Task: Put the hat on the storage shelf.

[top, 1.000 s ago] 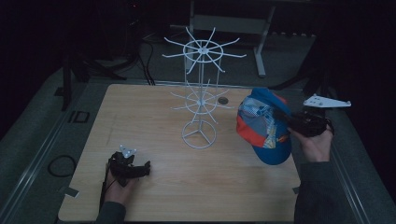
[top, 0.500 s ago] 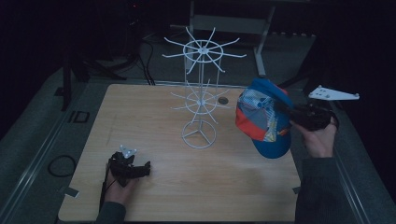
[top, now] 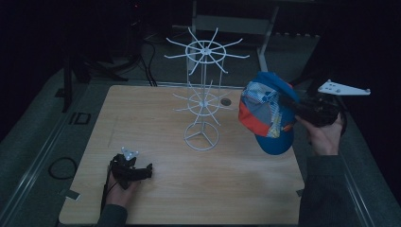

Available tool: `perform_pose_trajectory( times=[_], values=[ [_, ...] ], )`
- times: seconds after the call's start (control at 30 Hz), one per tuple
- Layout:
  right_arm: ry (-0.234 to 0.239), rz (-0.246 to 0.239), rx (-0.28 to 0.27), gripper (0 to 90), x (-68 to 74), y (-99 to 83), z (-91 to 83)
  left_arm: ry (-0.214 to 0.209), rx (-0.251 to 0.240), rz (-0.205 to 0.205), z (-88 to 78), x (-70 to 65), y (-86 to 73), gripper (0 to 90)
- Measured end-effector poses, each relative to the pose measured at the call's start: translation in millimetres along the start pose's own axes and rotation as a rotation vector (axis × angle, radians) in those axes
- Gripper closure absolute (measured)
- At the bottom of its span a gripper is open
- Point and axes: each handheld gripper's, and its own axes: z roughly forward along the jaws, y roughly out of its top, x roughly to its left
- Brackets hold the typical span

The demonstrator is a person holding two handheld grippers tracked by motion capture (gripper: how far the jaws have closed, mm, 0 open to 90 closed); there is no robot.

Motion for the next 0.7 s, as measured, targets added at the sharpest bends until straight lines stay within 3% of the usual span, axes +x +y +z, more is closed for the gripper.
perform_pose_trajectory(
  times=[0.7],
  values=[
    [0.021, 0.002, -0.085, 88.6, 4.6, 25.7, -9.1, -0.002, -0.003, 0.003, 0.2, -0.4, -0.1, 2.5]
  ],
)
